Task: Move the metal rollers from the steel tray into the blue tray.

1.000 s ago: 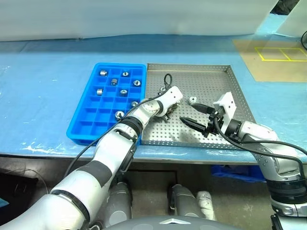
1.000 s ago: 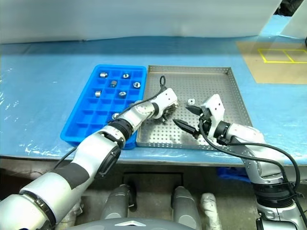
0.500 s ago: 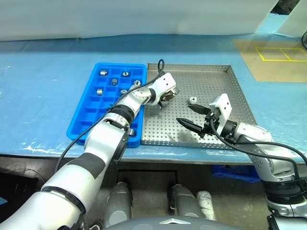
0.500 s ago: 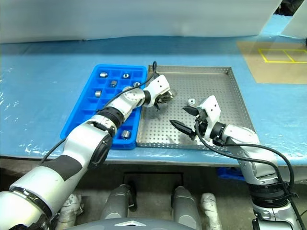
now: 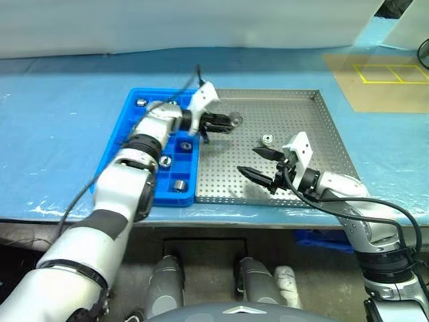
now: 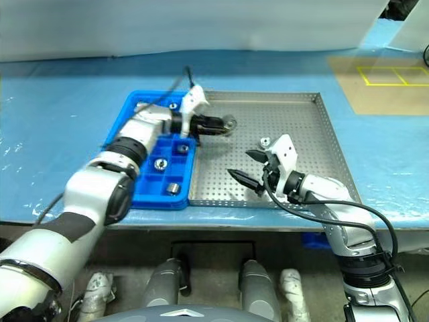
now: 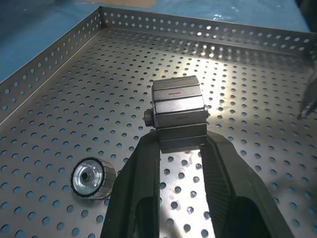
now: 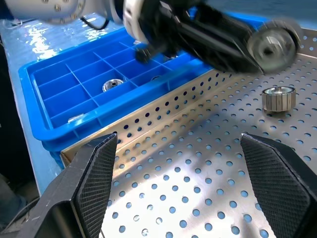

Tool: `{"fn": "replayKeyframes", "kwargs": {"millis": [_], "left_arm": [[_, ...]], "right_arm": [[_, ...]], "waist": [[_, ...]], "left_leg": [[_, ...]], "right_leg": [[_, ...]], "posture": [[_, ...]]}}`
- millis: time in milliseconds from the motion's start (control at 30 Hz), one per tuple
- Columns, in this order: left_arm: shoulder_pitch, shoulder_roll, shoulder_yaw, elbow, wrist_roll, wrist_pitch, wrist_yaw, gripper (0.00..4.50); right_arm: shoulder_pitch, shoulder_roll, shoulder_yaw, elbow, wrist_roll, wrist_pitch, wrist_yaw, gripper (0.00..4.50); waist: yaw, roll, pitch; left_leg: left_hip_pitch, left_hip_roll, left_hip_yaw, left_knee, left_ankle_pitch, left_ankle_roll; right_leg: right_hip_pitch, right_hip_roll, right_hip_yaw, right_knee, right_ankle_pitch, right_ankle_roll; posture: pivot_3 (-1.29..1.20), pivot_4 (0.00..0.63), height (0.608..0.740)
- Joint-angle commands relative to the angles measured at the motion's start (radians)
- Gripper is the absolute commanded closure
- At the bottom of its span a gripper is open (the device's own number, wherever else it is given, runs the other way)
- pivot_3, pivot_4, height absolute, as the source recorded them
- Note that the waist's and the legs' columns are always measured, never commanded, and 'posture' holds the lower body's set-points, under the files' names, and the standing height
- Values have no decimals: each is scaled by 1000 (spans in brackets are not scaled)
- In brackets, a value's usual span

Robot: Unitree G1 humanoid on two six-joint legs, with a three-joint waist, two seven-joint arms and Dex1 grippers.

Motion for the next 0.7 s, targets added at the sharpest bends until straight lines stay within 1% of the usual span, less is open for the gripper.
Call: {"fn": "replayKeyframes", "kwargs": {"millis": [33, 100, 200, 267, 333, 433, 567, 700], "left_arm": [[2, 87, -17, -96, -13, -3, -124, 3692], [43, 172, -48, -158, 15, -90, -171, 3692], [108, 274, -78, -254, 31, -211, -209, 3692], [154, 319, -84, -334, 11, -194, -243, 3692], [217, 359, -74, -452, -32, -113, -277, 3692], [326, 423, -45, -640, -95, 53, -287, 3692], [456, 502, -3, -839, -172, 265, -254, 3692], [636, 615, 54, -1036, -255, 424, -249, 3692]], "right_arm": [[-49, 10, -6, -33, 21, -4, 3, 414], [-85, 18, -2, -19, 25, -4, 12, 414], [-120, 33, 9, 19, 17, -13, 29, 414], [-133, 42, 22, 49, 5, -25, 42, 414], [-141, 51, 40, 73, -6, -36, 57, 414], [-156, 66, 63, 98, -8, -45, 77, 414], [-177, 80, 84, 128, -11, -54, 100, 414], [-203, 103, 109, 145, -7, -54, 119, 414]], "waist": [[3, 0, 0], [2, 0, 0], [4, 0, 0], [9, 0, 0], [21, 0, 0], [33, 0, 0], [35, 0, 0], [33, 0, 0]], "left_leg": [[0, 0, 0, 0, 0, 0], [0, 0, 0, 0, 0, -1], [1, 1, 0, -1, 1, -2], [0, 2, 0, -1, 1, -2], [0, 2, 1, -2, 2, -3], [0, 2, 2, -2, 2, -4], [0, 4, 3, -2, 6, -10], [1, 8, 3, -3, 8, -14]], "right_leg": [[0, 0, 0, 0, 0, 0], [0, 0, 0, 0, 0, 0], [-1, 1, 0, 1, 0, 0], [-1, 1, 0, 2, 0, 0], [-1, 1, -1, 3, 0, 0], [-3, 1, 0, 6, 0, -1], [-8, 2, 0, 12, -1, -1], [-10, 6, 0, 16, -1, -1]], "posture": [[-345, 150, 740], [-320, 150, 740], [-278, 150, 740], [-243, 150, 740], [-215, 150, 740], [-177, 150, 740], [-135, 150, 740], [-102, 150, 740]]}}
